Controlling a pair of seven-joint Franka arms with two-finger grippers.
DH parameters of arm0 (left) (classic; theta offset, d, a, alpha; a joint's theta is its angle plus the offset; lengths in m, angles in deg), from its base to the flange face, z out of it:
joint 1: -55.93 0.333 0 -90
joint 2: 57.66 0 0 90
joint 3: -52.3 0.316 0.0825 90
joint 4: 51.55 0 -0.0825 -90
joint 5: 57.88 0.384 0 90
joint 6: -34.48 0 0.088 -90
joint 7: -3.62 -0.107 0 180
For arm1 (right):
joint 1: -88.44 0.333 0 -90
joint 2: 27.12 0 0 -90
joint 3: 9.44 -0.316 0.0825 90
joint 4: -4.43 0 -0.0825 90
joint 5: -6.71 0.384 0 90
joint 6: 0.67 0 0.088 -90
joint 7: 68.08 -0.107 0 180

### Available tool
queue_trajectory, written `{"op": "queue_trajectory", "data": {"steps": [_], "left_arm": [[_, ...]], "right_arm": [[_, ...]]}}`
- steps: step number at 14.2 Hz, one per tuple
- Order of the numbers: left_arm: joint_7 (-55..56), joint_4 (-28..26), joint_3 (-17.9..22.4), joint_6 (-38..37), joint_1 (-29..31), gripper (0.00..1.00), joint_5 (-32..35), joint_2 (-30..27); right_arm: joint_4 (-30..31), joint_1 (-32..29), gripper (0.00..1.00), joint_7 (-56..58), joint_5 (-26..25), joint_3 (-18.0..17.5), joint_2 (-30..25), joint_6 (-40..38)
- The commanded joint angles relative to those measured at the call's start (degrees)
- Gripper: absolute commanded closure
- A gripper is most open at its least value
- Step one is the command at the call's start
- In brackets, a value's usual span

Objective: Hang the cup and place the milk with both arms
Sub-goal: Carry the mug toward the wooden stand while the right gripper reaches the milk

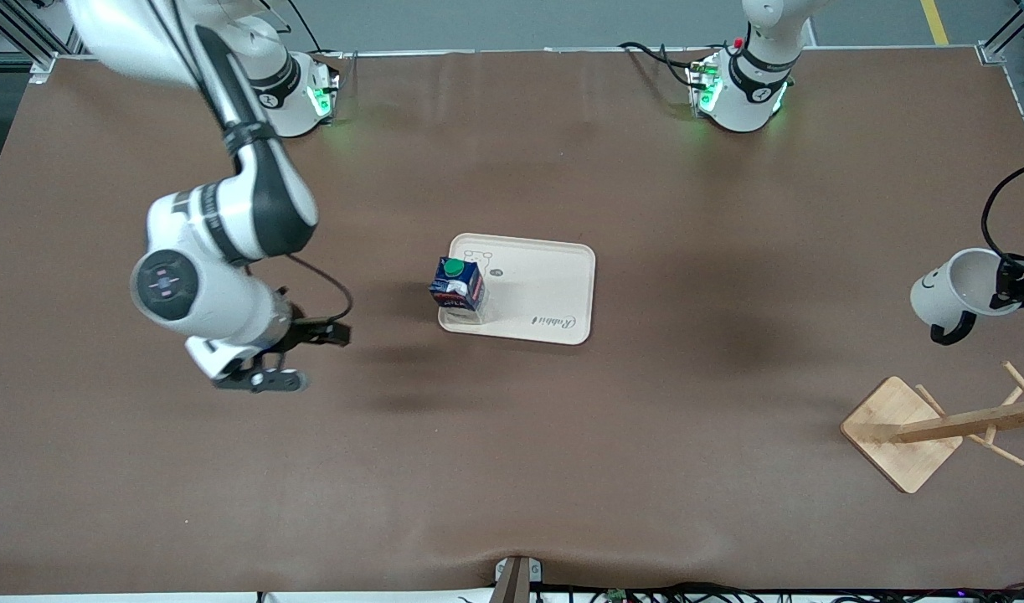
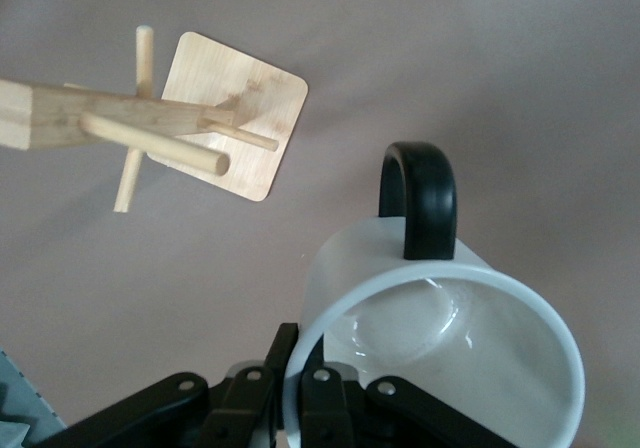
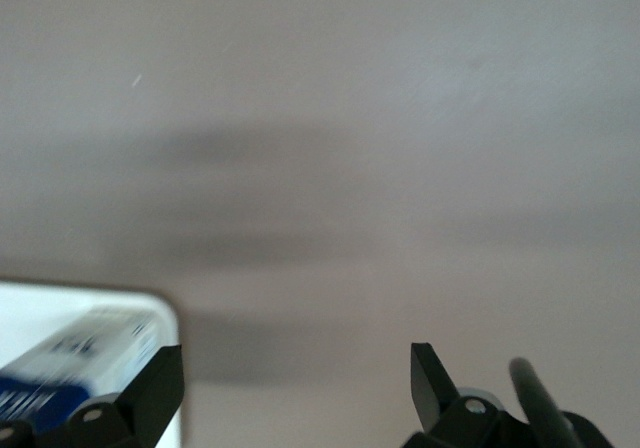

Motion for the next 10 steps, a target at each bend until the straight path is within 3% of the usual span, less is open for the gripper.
{"op": "queue_trajectory", "data": {"steps": [1,5,10], "left_arm": [[-0.7,0.5,-0.4,2.7,0.5,1.00,0.7,0.5],[-1.9,1.9,-0.2,6.9,1.1,1.00,0.7,2.6],[-2.0,2.2,-0.2,10.6,1.2,1.00,0.6,4.0]], "right_arm": [[0.6,6.0,0.00,-6.7,0.5,0.6,-3.1,-2.9],[0.4,13.0,0.00,-12.4,0.8,0.6,-3.6,-4.1],[0.2,15.0,0.00,-17.3,3.2,0.7,-2.8,1.2]]}}
